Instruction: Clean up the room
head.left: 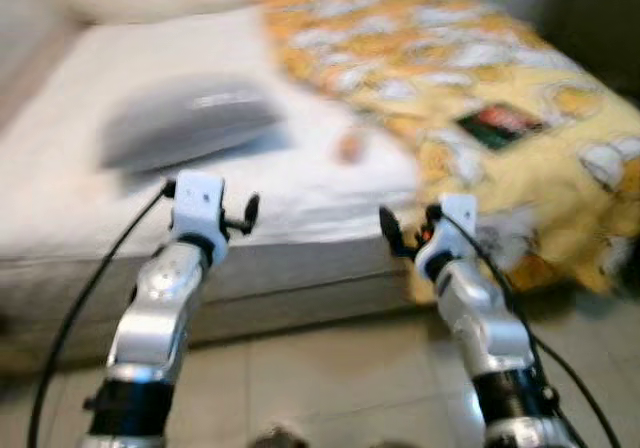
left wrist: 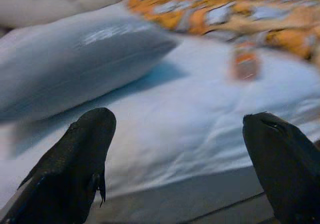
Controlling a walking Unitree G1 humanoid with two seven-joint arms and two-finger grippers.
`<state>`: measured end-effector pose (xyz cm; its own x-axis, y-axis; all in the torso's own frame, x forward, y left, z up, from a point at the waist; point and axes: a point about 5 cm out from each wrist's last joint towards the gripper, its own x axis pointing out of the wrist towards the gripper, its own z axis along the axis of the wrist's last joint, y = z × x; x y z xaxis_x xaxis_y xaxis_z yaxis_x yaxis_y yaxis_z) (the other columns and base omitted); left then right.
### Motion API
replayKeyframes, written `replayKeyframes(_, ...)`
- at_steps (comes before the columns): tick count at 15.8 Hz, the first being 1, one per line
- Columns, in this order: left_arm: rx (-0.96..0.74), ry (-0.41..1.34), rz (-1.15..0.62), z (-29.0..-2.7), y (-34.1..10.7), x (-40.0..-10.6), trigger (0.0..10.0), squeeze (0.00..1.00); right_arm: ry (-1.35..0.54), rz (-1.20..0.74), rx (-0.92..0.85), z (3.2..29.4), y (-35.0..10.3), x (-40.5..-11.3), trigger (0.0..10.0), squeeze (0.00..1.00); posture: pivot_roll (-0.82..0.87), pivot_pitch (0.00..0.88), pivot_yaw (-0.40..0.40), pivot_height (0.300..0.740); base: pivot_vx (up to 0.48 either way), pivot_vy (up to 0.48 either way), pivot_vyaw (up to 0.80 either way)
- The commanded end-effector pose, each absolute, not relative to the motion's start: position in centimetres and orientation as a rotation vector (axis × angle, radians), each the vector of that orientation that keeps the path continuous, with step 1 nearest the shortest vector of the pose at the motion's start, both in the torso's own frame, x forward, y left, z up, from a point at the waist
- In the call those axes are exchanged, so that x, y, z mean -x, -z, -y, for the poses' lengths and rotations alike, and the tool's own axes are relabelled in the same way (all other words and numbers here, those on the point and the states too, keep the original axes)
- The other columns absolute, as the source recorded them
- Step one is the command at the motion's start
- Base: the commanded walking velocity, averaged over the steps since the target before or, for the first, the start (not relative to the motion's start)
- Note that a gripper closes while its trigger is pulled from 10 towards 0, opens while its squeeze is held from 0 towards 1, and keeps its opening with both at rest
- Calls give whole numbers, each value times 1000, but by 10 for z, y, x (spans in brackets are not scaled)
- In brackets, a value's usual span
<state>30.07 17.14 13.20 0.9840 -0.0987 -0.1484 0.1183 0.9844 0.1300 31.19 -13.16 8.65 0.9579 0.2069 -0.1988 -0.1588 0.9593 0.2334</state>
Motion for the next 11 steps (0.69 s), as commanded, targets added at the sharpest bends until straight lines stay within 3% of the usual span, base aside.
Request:
replayKeyframes(1,-128,96,-116,-172,-137,-304,10000,0,-168,-185,-240,133,-97,-317,10000,0,-92,0,27,740,0,0,0)
replayKeyframes(9,-128,94,-81,-170,-142,-309,10000,0,-147,-152,-169,141,-104,-325,10000,0,-86,0,21,740,0,0,0)
replayKeyframes(11,-125,101,-77,-168,-143,-310,10000,0,-148,-154,-178,142,-105,-326,10000,0,-87,0,20,740,249,0,0)
